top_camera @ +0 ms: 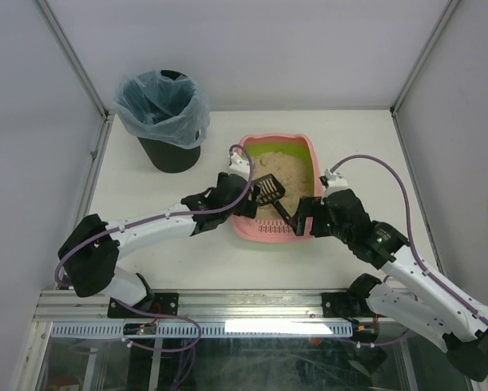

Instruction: Clean the litter box

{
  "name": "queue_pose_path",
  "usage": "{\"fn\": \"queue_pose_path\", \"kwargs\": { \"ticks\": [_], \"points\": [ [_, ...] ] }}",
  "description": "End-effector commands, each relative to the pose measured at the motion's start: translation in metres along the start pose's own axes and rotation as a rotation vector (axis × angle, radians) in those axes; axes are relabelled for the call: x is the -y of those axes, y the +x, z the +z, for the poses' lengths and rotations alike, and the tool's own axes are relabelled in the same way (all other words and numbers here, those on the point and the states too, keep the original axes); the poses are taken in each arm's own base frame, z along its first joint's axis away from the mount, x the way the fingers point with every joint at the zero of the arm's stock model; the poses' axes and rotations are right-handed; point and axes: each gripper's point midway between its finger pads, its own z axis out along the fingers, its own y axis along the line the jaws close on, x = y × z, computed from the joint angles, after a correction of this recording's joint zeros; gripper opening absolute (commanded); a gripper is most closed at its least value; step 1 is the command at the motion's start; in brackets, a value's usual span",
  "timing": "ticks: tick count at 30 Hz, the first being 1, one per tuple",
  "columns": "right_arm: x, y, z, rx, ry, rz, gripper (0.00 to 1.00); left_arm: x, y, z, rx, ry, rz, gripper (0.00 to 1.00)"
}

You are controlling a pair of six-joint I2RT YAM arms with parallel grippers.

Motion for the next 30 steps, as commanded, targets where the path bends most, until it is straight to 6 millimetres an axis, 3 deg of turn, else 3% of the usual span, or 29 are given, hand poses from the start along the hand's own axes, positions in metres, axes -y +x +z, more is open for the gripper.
{"fn": "queue_pose_path", "kwargs": {
  "ticks": [1, 6, 9, 13, 16, 23, 26, 30],
  "points": [
    [0.002, -0.012, -0.002, 0.059, 0.020, 0.047, 0.88, 0.072, 0.001, -0.018, 0.003, 0.258, -0.028, 0.73],
    [0.008, -0.015, -0.005, 0.086, 0.049, 0.068, 0.88, 0.087, 0.005, -0.020, -0.004, 0.284, -0.036, 0.73],
    [0.009, -0.018, -0.007, 0.096, 0.053, 0.067, 0.88, 0.071, -0.008, -0.028, 0.050, 0.218, -0.072, 0.78],
    [0.007, -0.026, -0.014, 0.129, 0.038, 0.053, 0.88, 0.039, -0.044, -0.052, 0.129, 0.129, -0.116, 0.85],
    [0.006, -0.030, -0.018, 0.152, 0.030, 0.048, 0.88, 0.005, -0.078, -0.073, 0.188, 0.063, -0.129, 0.87],
    [0.002, -0.026, -0.017, 0.131, 0.004, 0.035, 0.88, -0.076, -0.193, -0.130, 0.368, -0.104, -0.090, 0.85],
    [0.000, -0.024, -0.017, 0.121, -0.009, 0.029, 0.88, -0.106, -0.232, -0.136, 0.391, -0.178, -0.009, 0.79],
    [-0.003, -0.023, -0.019, 0.111, -0.025, 0.022, 0.88, -0.143, -0.264, -0.125, 0.386, -0.245, 0.053, 0.79]
  ]
}}
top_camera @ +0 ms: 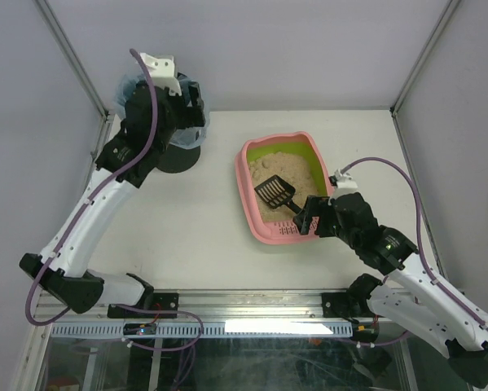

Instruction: Clean the litter box

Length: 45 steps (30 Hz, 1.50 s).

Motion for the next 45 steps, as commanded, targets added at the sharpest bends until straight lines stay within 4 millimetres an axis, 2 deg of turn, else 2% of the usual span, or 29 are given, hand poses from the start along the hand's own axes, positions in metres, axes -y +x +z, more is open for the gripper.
{"fn": "queue_pose_path", "kwargs": {
  "ticks": [1, 4, 7, 9, 10, 14, 18, 21, 25, 32, 35, 37, 41, 45],
  "points": [
    [-0.009, -0.011, -0.005, 0.026, -0.044, -0.014, 0.88, -0.030, -0.001, 0.035, -0.071, -0.035, 0.189, 0.79],
    [-0.010, -0.010, -0.006, 0.013, -0.046, -0.024, 0.88, -0.046, 0.001, 0.064, -0.102, -0.048, 0.209, 0.79],
    [-0.011, -0.008, -0.007, 0.000, -0.056, -0.031, 0.88, -0.053, 0.002, 0.085, -0.128, -0.015, 0.218, 0.79],
    [-0.012, -0.007, -0.007, -0.007, -0.061, -0.033, 0.88, -0.054, 0.013, 0.099, -0.177, 0.007, 0.233, 0.79],
    [-0.013, -0.006, -0.007, -0.010, -0.064, -0.034, 0.88, -0.053, 0.025, 0.107, -0.216, 0.028, 0.245, 0.79],
    [-0.012, -0.004, -0.006, -0.015, -0.062, -0.037, 0.88, -0.048, 0.043, 0.120, -0.265, 0.068, 0.262, 0.78],
    [-0.012, -0.005, -0.007, -0.014, -0.063, -0.037, 0.88, -0.059, 0.061, 0.130, -0.316, 0.018, 0.279, 0.69],
    [-0.013, -0.006, -0.006, -0.015, -0.064, -0.039, 0.88, -0.070, 0.069, 0.136, -0.337, -0.046, 0.283, 0.57],
    [-0.015, -0.009, -0.006, -0.012, -0.067, -0.040, 0.88, -0.071, 0.076, 0.140, -0.353, -0.052, 0.287, 0.42],
    [-0.017, -0.014, -0.007, 0.000, -0.069, -0.040, 0.89, -0.058, 0.072, 0.136, -0.343, 0.033, 0.296, 0.20],
    [-0.017, -0.016, -0.008, 0.009, -0.070, -0.036, 0.90, -0.047, 0.060, 0.126, -0.314, 0.082, 0.283, 0.09],
    [-0.017, -0.017, -0.009, 0.013, -0.068, -0.035, 0.90, -0.037, 0.049, 0.116, -0.289, 0.111, 0.273, 0.06],
    [-0.015, -0.017, -0.008, 0.015, -0.058, -0.037, 0.90, -0.001, 0.037, 0.086, -0.259, 0.222, 0.254, 0.06],
    [-0.013, -0.015, -0.005, 0.009, -0.047, -0.040, 0.91, 0.039, 0.064, 0.057, -0.328, 0.311, 0.296, 0.06]
  ]
}}
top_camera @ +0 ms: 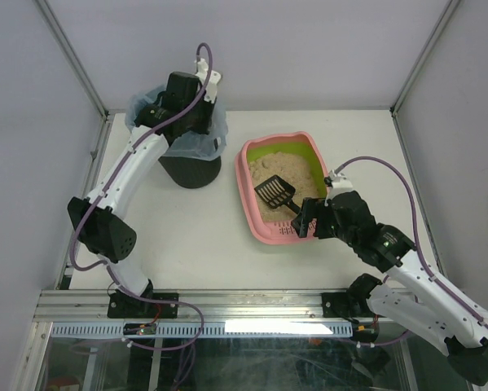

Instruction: Clean the litter box

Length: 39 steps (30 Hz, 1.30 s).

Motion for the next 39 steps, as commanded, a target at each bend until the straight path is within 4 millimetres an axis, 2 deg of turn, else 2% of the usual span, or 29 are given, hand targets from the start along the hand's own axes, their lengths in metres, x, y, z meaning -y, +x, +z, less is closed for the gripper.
{"fn": "queue_pose_path", "kwargs": {
  "ticks": [1, 3, 5, 11, 13, 16, 19, 21, 24, 25, 26, 28, 32, 35, 39],
  "points": [
    [-0.009, -0.025, -0.006, 0.072, -0.024, -0.001, 0.91, 0.066, -0.025, -0.058, 0.107, 0.146, 0.068, 0.06],
    [-0.010, -0.025, -0.006, 0.068, -0.027, -0.001, 0.91, 0.081, -0.012, -0.061, 0.071, 0.168, 0.080, 0.06],
    [-0.011, -0.024, -0.005, 0.065, -0.030, 0.000, 0.91, 0.086, -0.001, -0.062, 0.043, 0.175, 0.075, 0.07],
    [-0.011, -0.023, -0.005, 0.060, -0.030, 0.000, 0.91, 0.079, 0.021, -0.061, -0.001, 0.129, 0.068, 0.13],
    [-0.010, -0.024, -0.005, 0.061, -0.024, 0.000, 0.91, 0.078, 0.022, -0.063, -0.001, 0.125, 0.061, 0.23],
    [-0.006, -0.025, -0.005, 0.069, -0.003, 0.011, 0.91, 0.074, 0.017, -0.066, 0.019, 0.105, 0.051, 0.45],
    [-0.002, -0.028, -0.006, 0.081, 0.025, 0.024, 0.92, 0.069, 0.003, -0.075, 0.075, 0.086, 0.036, 0.64],
    [0.001, -0.030, -0.006, 0.088, 0.048, 0.030, 0.92, 0.065, -0.010, -0.084, 0.124, 0.068, 0.023, 0.71],
    [0.010, -0.028, -0.003, 0.065, 0.110, 0.025, 0.90, 0.056, -0.031, -0.104, 0.218, 0.030, -0.014, 0.76],
    [0.012, -0.027, -0.001, 0.050, 0.123, 0.015, 0.90, 0.053, -0.037, -0.109, 0.248, 0.020, -0.026, 0.77],
    [0.013, -0.025, 0.002, 0.030, 0.134, 0.001, 0.89, 0.049, -0.048, -0.127, 0.308, 0.012, -0.043, 0.78],
    [0.015, -0.025, 0.007, 0.002, 0.160, -0.024, 0.85, 0.046, -0.059, -0.146, 0.385, 0.015, -0.067, 0.78],
    [0.014, -0.034, 0.022, -0.028, 0.178, -0.070, 0.81, 0.058, -0.069, -0.176, 0.506, 0.114, -0.091, 0.77],
    [0.010, -0.043, 0.039, -0.051, 0.156, -0.097, 0.77, 0.077, -0.068, -0.187, 0.563, 0.232, -0.088, 0.75],
    [0.016, -0.052, 0.060, -0.090, 0.151, -0.107, 0.69, 0.104, -0.060, -0.184, 0.566, 0.383, -0.077, 0.72]
  ]
}}
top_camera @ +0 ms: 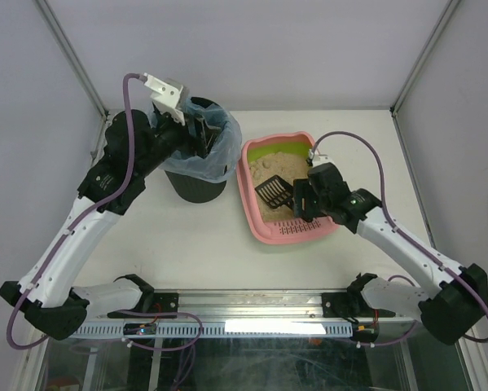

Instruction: Clean the litter box

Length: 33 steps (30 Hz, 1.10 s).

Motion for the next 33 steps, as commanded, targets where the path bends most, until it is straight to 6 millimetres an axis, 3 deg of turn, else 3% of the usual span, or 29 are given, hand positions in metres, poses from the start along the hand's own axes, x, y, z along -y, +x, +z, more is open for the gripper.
{"fn": "queue_pose_path", "kwargs": {
  "ticks": [1, 5, 12, 18, 21, 26, 33],
  "points": [
    [-0.010, -0.038, 0.011, 0.052, -0.074, -0.028, 0.68, 0.037, 0.003, 0.016, 0.043, 0.204, -0.056, 0.71],
    [-0.017, -0.031, 0.029, -0.013, -0.160, -0.029, 0.66, 0.049, 0.014, 0.029, 0.019, 0.274, -0.081, 0.69],
    [-0.016, -0.014, 0.054, -0.087, -0.162, -0.008, 0.64, 0.057, 0.005, 0.056, 0.036, 0.311, -0.107, 0.67],
    [-0.006, 0.001, 0.067, -0.129, -0.113, 0.026, 0.57, 0.064, 0.001, 0.081, 0.031, 0.350, -0.121, 0.66],
    [-0.001, 0.005, 0.070, -0.137, -0.090, 0.046, 0.53, 0.065, 0.019, 0.099, -0.015, 0.359, -0.127, 0.66],
    [-0.005, 0.009, 0.069, -0.134, -0.114, 0.080, 0.42, 0.069, 0.050, 0.107, -0.084, 0.380, -0.142, 0.64],
    [-0.009, -0.023, 0.045, 0.007, -0.152, 0.075, 0.21, 0.086, 0.080, 0.108, -0.155, 0.437, -0.146, 0.64]
  ]
}}
